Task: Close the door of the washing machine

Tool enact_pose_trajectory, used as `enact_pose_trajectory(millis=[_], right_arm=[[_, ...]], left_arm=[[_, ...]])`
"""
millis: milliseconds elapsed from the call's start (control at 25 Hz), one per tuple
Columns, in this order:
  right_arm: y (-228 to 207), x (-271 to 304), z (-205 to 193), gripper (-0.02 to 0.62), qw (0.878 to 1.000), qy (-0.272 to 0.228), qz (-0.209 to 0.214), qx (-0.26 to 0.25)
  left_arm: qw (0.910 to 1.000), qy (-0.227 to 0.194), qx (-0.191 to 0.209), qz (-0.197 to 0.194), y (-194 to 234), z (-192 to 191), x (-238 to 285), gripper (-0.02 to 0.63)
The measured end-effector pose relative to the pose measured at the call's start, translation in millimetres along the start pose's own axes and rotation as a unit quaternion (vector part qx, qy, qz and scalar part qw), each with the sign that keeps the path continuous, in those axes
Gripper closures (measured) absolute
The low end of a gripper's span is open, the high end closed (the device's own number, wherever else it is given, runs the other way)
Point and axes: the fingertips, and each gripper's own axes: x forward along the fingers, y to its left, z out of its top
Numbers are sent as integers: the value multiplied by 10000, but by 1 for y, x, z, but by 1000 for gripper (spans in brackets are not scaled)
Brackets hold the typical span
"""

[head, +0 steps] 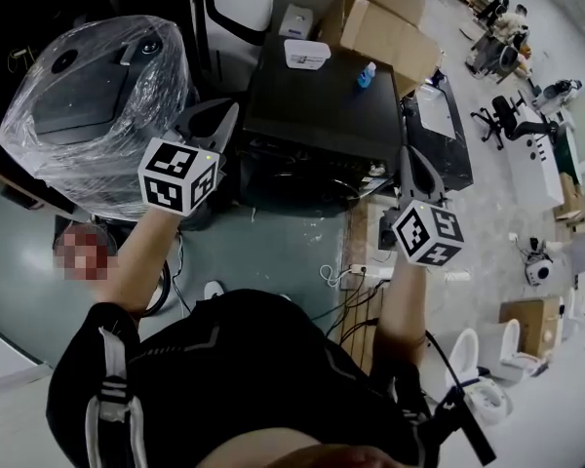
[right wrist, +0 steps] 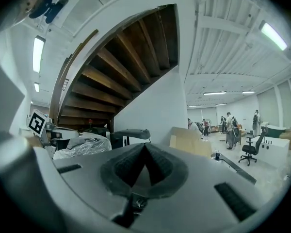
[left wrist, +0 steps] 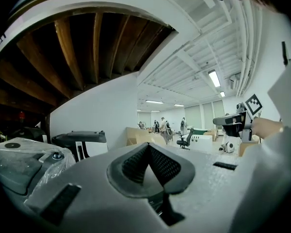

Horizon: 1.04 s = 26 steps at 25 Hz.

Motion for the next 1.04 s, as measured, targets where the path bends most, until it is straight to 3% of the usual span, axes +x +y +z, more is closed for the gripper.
enact_pose_trajectory(millis=[1040], right_arm=[[15,9,8,592,9999,-57,-45,-117]], left_arm=[[9993,-255,-48,270,26,15,-17,603]])
